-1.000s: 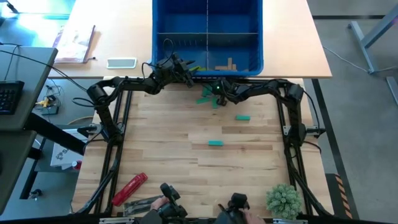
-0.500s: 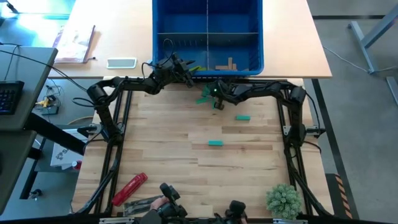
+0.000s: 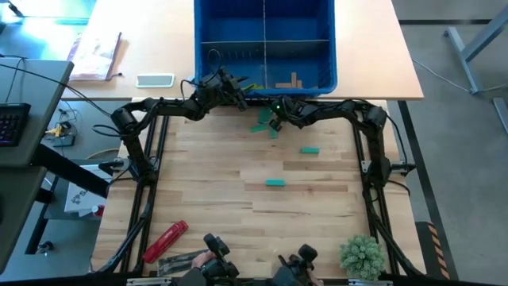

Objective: Sort blocks

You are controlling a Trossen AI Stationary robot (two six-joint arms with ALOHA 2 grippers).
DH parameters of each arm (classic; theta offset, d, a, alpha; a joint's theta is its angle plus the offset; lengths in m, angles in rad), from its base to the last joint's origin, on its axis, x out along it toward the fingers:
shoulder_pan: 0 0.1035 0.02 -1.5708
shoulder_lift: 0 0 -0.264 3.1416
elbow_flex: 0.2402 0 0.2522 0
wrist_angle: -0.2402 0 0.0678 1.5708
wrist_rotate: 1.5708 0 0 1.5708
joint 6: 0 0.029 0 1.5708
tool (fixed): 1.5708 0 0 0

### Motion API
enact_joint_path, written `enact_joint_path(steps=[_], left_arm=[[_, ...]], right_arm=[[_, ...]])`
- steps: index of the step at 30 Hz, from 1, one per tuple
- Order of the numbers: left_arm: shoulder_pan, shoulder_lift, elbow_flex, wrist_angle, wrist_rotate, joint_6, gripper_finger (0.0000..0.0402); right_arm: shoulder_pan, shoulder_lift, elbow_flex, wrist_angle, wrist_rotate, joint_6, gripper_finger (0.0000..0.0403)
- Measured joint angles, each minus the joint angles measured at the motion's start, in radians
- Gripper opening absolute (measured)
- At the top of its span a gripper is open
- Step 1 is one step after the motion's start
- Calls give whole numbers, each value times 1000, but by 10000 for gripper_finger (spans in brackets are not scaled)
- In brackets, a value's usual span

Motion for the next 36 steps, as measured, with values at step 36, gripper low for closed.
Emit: enact_joint_path(steps=[36], left_arm=[[1,0,0,6,2,34,157]], right_arm=[[65,-77,1,-69,-504,267,0]])
